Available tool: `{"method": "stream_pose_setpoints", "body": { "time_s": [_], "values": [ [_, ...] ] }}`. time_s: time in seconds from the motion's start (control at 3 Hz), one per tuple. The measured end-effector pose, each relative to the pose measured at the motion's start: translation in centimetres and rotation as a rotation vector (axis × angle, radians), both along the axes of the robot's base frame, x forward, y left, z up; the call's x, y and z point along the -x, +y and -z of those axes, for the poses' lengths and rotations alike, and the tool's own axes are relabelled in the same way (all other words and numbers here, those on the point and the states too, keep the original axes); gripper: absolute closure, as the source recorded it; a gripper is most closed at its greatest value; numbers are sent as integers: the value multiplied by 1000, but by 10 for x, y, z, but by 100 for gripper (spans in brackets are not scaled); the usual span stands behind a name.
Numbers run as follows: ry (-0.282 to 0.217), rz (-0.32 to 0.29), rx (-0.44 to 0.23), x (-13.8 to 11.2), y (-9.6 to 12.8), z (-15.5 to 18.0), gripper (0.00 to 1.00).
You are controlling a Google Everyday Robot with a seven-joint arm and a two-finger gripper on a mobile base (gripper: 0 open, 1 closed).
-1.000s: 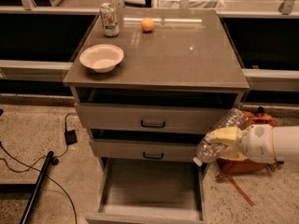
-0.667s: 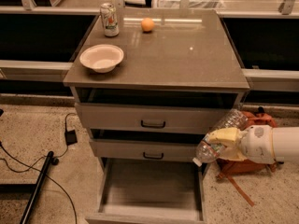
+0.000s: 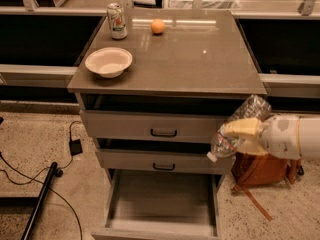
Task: Pick water bottle from bottom drawer and place on counter
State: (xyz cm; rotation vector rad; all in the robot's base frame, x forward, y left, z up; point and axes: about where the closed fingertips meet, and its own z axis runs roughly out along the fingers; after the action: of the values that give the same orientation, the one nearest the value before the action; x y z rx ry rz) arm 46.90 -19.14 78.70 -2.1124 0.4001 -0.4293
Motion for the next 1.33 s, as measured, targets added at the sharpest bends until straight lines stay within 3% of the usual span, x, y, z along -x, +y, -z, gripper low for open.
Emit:
{"method": "stream_pose_setpoints", "body": {
  "time_s": [0.33, 0.67, 1.0, 1.33],
  "values": [
    [-126, -69, 159, -24, 27, -110, 100],
    [-76, -77, 250, -52, 23, -150, 100],
    [57, -70, 258, -82, 12, -153, 100],
    [167, -107, 206, -118, 35, -158, 100]
  ]
}}
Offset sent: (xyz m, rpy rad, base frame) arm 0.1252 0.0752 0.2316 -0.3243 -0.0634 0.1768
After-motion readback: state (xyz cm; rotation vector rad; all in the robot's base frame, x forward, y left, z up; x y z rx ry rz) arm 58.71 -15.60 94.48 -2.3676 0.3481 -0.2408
